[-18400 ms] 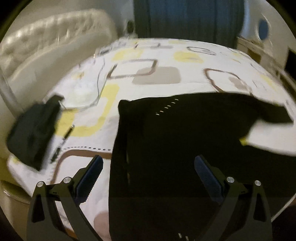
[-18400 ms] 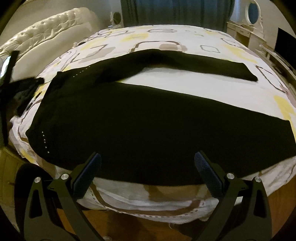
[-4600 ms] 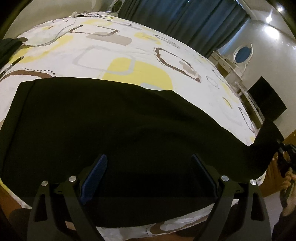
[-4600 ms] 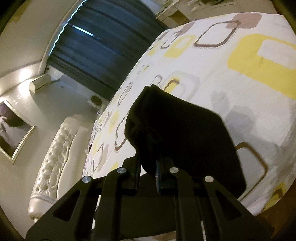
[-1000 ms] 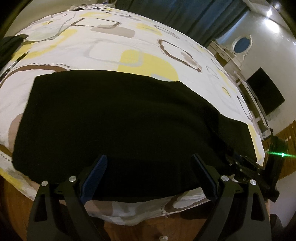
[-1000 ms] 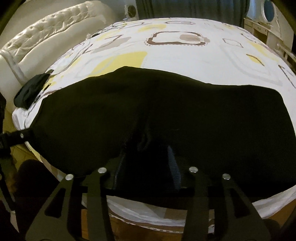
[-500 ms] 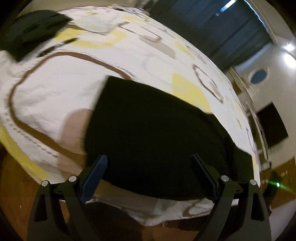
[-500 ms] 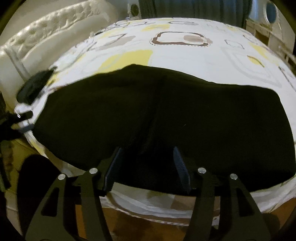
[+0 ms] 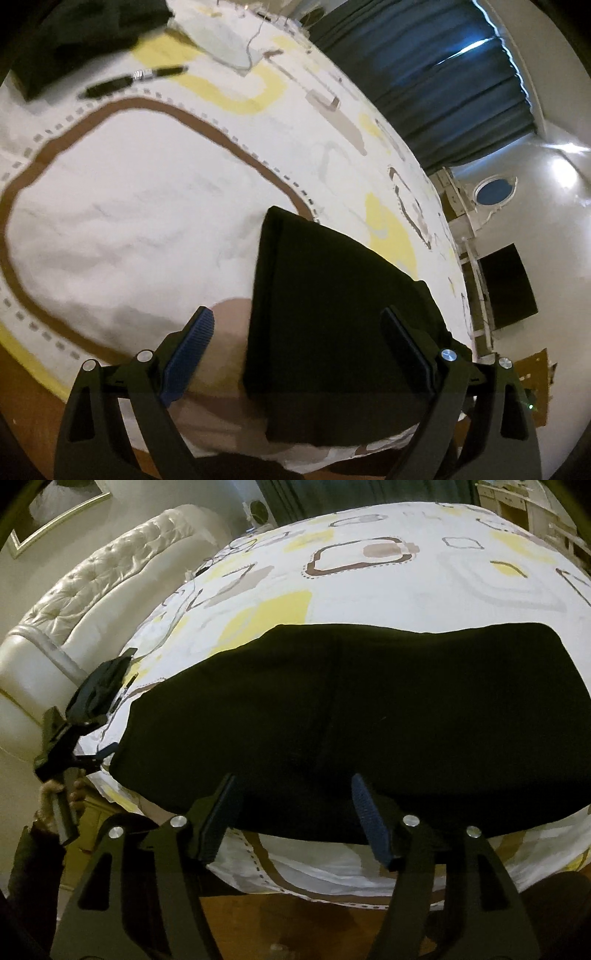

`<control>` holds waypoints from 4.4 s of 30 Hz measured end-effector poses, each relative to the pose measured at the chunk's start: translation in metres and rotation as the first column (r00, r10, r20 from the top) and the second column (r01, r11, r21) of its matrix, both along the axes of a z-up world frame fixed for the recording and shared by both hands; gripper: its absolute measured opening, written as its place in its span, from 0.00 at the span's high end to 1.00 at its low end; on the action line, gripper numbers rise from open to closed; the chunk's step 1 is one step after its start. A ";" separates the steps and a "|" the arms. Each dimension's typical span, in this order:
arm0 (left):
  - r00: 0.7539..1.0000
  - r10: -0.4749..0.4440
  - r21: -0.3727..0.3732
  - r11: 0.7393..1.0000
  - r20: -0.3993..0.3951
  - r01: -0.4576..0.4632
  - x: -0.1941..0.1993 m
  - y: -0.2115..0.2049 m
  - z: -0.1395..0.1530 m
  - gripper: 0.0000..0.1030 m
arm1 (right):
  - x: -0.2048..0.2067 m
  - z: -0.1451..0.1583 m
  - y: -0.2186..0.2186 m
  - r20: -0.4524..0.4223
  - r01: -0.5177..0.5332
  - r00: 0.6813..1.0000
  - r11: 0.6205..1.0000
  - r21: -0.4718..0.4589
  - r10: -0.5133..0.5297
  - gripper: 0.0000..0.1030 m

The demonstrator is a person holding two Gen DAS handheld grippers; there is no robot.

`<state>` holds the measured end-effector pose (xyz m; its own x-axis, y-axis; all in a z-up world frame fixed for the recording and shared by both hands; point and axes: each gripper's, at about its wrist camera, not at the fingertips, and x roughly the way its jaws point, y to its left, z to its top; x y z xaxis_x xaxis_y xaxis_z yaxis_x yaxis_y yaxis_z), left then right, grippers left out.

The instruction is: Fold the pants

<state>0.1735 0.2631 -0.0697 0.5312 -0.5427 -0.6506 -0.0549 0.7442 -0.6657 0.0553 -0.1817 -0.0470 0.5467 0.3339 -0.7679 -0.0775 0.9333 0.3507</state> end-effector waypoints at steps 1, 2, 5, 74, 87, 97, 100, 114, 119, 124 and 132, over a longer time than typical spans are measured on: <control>1.000 -0.013 0.000 1.000 -0.009 0.013 0.007 0.000 -0.003 0.12 | 0.000 0.000 0.001 -0.002 0.000 1.000 1.000 0.001 0.000 0.38; 1.000 -0.023 0.004 1.000 -0.009 0.023 0.009 -0.001 -0.004 0.12 | 0.001 -0.001 0.002 -0.004 -0.001 1.000 1.000 0.001 0.001 0.38; 0.996 -0.088 0.024 0.996 0.007 0.088 0.015 -0.008 -0.003 0.12 | 0.003 -0.004 0.004 -0.015 -0.005 1.000 1.000 0.004 0.005 0.38; 0.867 -0.461 -0.185 0.851 0.187 0.492 0.031 -0.216 0.093 0.93 | -0.012 -0.006 -0.055 -0.010 0.099 0.995 0.972 0.214 -0.099 0.37; 0.790 -0.598 -0.137 0.778 0.138 0.613 0.027 -0.327 0.079 0.93 | -0.026 -0.005 -0.098 0.007 0.173 0.983 0.941 0.290 -0.183 0.37; 0.764 -0.641 -0.092 0.758 0.074 0.646 0.025 -0.407 0.058 0.92 | -0.045 -0.014 -0.148 -0.004 0.264 0.960 0.902 0.342 -0.280 0.37; 0.760 -0.647 -0.058 0.758 0.060 0.649 0.024 -0.426 0.052 0.92 | -0.046 -0.017 -0.158 -0.013 0.285 0.954 0.891 0.354 -0.299 0.37; 0.761 -0.649 0.073 0.758 -0.013 0.648 0.018 -0.474 0.018 0.87 | -0.052 -0.020 -0.176 -0.018 0.310 0.945 0.873 0.377 -0.327 0.37; 0.758 -0.653 0.091 0.754 -0.004 0.650 0.015 -0.481 0.020 0.82 | -0.051 -0.019 -0.176 -0.018 0.307 0.946 0.875 0.375 -0.324 0.37; 0.759 -0.651 0.080 0.757 0.007 0.649 0.014 -0.491 0.022 0.66 | -0.051 -0.017 -0.177 -0.018 0.305 0.946 0.876 0.373 -0.322 0.37; 0.764 -0.638 0.181 0.766 0.094 0.617 0.002 -0.482 0.054 0.41 | -0.044 -0.009 -0.176 -0.012 0.292 0.951 0.888 0.354 -0.308 0.35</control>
<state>0.1756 -0.2190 -0.0153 0.1927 -0.7024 -0.6852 0.5423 0.6582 -0.5223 0.0108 -0.3576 -0.0556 0.6931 0.3894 -0.6066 0.1646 0.7338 0.6592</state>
